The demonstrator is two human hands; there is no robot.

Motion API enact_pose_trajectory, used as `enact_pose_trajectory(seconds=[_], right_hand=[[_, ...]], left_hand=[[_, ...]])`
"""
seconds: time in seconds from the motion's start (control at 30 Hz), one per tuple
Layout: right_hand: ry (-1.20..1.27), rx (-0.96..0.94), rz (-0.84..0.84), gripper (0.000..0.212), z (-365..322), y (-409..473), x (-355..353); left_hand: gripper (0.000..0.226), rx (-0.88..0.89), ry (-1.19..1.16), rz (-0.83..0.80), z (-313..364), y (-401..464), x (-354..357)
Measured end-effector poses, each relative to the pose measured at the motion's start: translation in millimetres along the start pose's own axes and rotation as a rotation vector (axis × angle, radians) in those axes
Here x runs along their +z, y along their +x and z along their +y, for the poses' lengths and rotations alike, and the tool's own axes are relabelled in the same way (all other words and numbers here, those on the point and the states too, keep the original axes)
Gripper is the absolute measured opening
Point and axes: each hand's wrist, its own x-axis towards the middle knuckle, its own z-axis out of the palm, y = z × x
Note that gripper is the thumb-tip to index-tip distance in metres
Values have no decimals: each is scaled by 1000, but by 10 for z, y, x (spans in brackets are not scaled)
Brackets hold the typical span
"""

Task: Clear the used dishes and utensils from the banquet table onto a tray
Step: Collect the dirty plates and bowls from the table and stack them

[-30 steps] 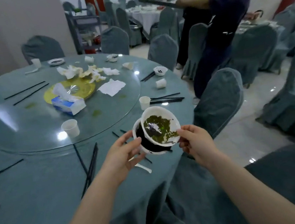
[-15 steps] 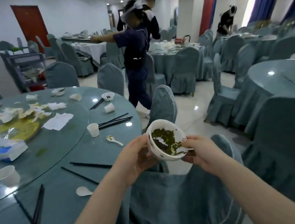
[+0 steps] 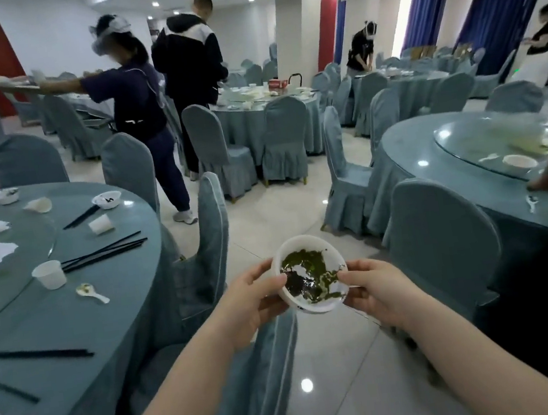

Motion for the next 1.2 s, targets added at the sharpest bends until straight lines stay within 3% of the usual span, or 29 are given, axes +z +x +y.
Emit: enact_pose_trajectory(seconds=[0.23, 0.43, 0.7, 1.2], right_hand=[[16, 36, -60, 21, -155, 482, -516], [-35, 50, -106, 22, -360, 1069, -526], [-218, -35, -25, 18, -979, 2110, -518], [-273, 48, -311, 24, -1189, 4358, 122]], left_hand=[[35, -1, -16, 130, -125, 519, 410], [32, -14, -82, 250, -145, 1127, 277], [26, 12, -220, 352, 77, 2023, -59], [21, 143, -444, 808, 405, 3014, -1032]])
